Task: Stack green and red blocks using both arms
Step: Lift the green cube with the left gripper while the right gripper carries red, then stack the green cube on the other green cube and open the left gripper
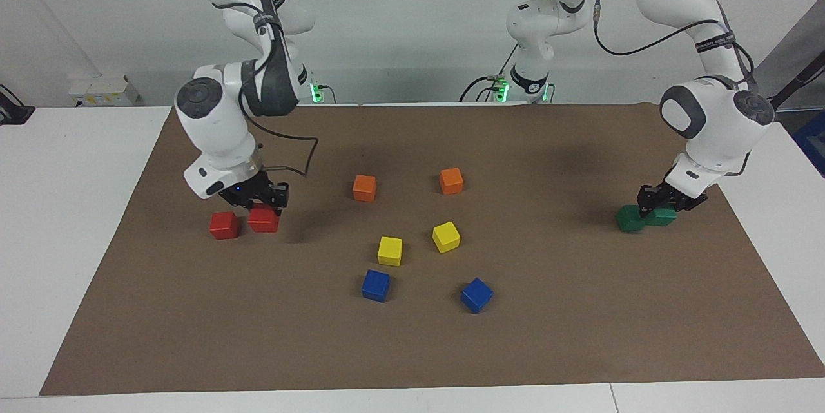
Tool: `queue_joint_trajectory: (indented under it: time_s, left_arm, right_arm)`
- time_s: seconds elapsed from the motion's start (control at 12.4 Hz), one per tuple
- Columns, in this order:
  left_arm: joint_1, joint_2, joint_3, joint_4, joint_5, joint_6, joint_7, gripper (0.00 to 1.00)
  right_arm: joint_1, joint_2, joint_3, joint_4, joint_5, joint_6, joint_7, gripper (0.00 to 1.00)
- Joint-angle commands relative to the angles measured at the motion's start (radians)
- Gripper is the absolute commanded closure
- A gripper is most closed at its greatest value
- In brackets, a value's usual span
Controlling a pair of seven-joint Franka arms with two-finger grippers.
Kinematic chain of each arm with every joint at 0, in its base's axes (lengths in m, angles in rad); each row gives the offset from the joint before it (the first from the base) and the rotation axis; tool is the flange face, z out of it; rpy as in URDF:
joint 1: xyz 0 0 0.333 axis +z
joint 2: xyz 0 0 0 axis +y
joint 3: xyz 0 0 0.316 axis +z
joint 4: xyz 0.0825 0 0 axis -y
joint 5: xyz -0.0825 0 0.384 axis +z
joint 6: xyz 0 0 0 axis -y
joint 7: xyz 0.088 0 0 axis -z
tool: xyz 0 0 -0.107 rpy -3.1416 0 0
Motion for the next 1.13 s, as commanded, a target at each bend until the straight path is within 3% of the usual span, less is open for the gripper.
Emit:
queue_joint_trajectory:
  time_s: [0.0, 0.24, 0.48, 1.05]
  left_arm:
    - [-0.005, 0.004, -0.007, -0.017, 0.001, 0.028, -0.013, 1.0]
    - [-0.007, 0.007, -0.007, -0.035, 0.001, 0.026, -0.013, 1.0]
    - [-0.007, 0.001, -0.007, -0.063, 0.001, 0.026, -0.014, 1.0]
    - [-0.016, -0.013, -0.007, -0.118, 0.001, 0.064, -0.006, 1.0]
  right_arm:
    - [-0.067, -0.096, 0.011, -0.051, -0.003, -0.08, -0.154, 1.0]
    - [-0.152, -0.148, 0.013, -0.128, -0.003, -0.062, -0.322, 1.0]
    - [-0.178, -0.165, 0.011, -0.207, -0.003, 0.046, -0.33, 1.0]
    - [-0.19, -0.104, 0.011, -0.244, -0.002, 0.175, -0.26, 1.0]
